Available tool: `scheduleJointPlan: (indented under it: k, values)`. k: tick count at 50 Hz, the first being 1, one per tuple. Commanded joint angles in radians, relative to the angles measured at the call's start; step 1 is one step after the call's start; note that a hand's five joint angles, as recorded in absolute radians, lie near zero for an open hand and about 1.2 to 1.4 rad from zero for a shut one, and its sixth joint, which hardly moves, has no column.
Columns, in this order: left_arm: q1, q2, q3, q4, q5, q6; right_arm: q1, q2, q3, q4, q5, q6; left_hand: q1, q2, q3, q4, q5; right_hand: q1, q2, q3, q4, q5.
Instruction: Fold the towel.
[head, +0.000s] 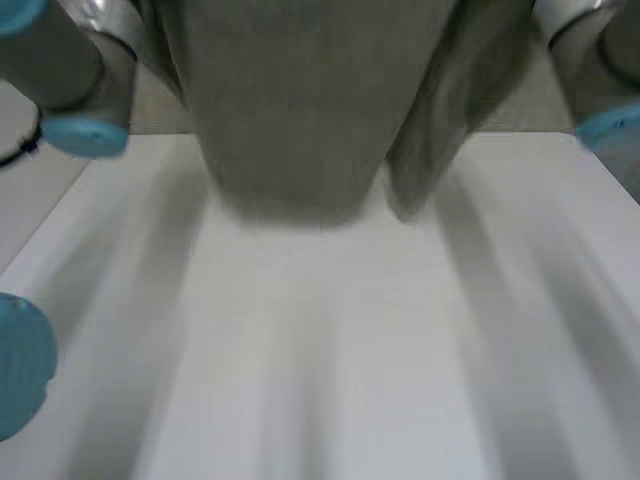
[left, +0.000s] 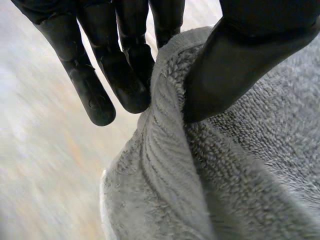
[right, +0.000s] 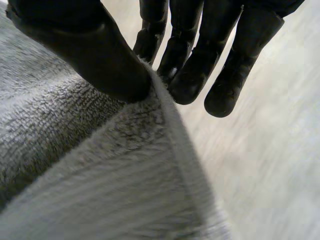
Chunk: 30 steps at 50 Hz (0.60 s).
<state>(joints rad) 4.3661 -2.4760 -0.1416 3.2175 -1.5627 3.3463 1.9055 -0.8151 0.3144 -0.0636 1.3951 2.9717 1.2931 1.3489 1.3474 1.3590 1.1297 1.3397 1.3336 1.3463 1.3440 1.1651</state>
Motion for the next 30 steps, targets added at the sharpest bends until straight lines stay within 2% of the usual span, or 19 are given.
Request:
scheduleJointPlan:
  k: [1,3,5,6,7,8,9,10,11,12,14,16,17,19,21,23,24,26,30]
  values:
    - [0.026,0.118,-0.085,0.113,-0.027,-0.03,0.036,-0.075,0.014,-0.088,0.001,0.053,0.103,0.047,0.049,0.037,0.092,0.057,0.063,0.05,0.052,0.057]
    - [0.064,0.172,-0.235,0.114,-0.02,-0.05,0.044,-0.076,0.032,-0.061,-0.027,0.043,0.103,0.047,0.049,0.037,0.092,0.057,0.063,0.05,0.052,0.057]
    - [0.073,0.19,-0.316,0.113,-0.014,-0.053,0.049,-0.069,0.096,0.039,-0.143,-0.031,0.103,0.047,0.049,0.037,0.092,0.057,0.063,0.05,0.052,0.057]
    - [0.079,0.212,-0.411,0.108,-0.001,-0.051,0.049,-0.069,0.097,0.039,-0.143,-0.031,0.103,0.047,0.049,0.037,0.092,0.057,0.063,0.05,0.052,0.057]
    - [0.079,0.212,-0.412,0.108,0.0,-0.051,0.05,-0.064,0.139,0.086,-0.2,-0.09,0.103,0.047,0.049,0.037,0.092,0.057,0.063,0.05,0.052,0.057]
    - [0.09,0.236,-0.52,0.105,0.024,-0.05,0.056,-0.053,0.188,0.134,-0.244,-0.162,0.103,0.047,0.049,0.037,0.092,0.057,0.063,0.05,0.052,0.057]
    - [0.09,0.236,-0.521,0.105,0.024,-0.05,0.056,-0.053,0.189,0.134,-0.245,-0.163,0.103,0.047,0.049,0.037,0.092,0.057,0.063,0.05,0.052,0.057]
    - [0.104,0.258,-0.633,0.108,0.056,-0.045,0.064,-0.052,0.254,0.175,-0.273,-0.243,0.103,0.047,0.049,0.037,0.092,0.057,0.063,0.05,0.052,0.057]
    - [0.118,0.278,-0.745,0.113,0.094,-0.042,0.066,-0.052,0.328,0.206,-0.277,-0.331,0.103,0.047,0.049,0.037,0.092,0.057,0.063,0.05,0.052,0.057]
    - [0.118,0.278,-0.747,0.113,0.095,-0.042,0.066,-0.052,0.328,0.206,-0.277,-0.332,0.103,0.047,0.049,0.037,0.092,0.057,0.063,0.05,0.052,0.057]
    - [0.13,0.299,-0.934,0.124,0.182,-0.016,0.066,-0.053,0.408,0.229,-0.284,-0.392,0.103,0.047,0.049,0.037,0.092,0.057,0.063,0.05,0.052,0.057]
    - [0.13,0.301,-1.008,0.127,0.223,0.011,0.064,-0.058,0.565,0.229,-0.288,-0.477,0.103,0.047,0.049,0.037,0.092,0.057,0.063,0.05,0.052,0.057]
    - [0.13,0.301,-1.009,0.127,0.224,0.012,0.064,-0.058,0.566,0.229,-0.288,-0.477,0.103,0.047,0.049,0.037,0.092,0.057,0.063,0.05,0.052,0.057]
    - [0.133,0.299,-1.133,0.127,0.275,0.094,0.064,-0.058,0.637,0.219,-0.288,-0.496,0.06,0.004,0.006,-0.006,0.049,0.057,0.063,0.05,0.052,0.057]
    - [0.135,0.296,-1.188,0.127,0.285,0.144,0.064,-0.056,0.721,0.196,-0.286,-0.511,-0.008,-0.064,-0.062,-0.074,-0.019,0.057,0.063,0.05,0.052,0.057]
    - [0.138,0.293,-1.285,0.122,0.286,0.256,0.067,-0.056,0.801,0.166,-0.284,-0.513,-0.067,-0.122,-0.121,-0.133,-0.078,0.057,0.063,0.05,0.052,0.057]
    - [0.138,0.293,-1.285,0.122,0.286,0.257,0.07,-0.058,0.872,0.141,-0.281,-0.514,-0.067,-0.123,-0.121,-0.133,-0.078,0.057,0.063,0.05,0.052,0.057]
    - [0.138,0.298,-1.357,0.122,0.285,0.372,0.072,-0.065,0.926,0.121,-0.277,-0.514,-0.093,-0.149,-0.147,-0.159,-0.104,0.057,0.063,0.05,0.052,0.057]
    - [0.142,0.308,-1.4,0.125,0.289,0.453,0.073,-0.096,1.008,0.096,-0.258,-0.513,-0.096,-0.152,-0.15,-0.162,-0.107,0.057,0.063,0.05,0.052,0.057]
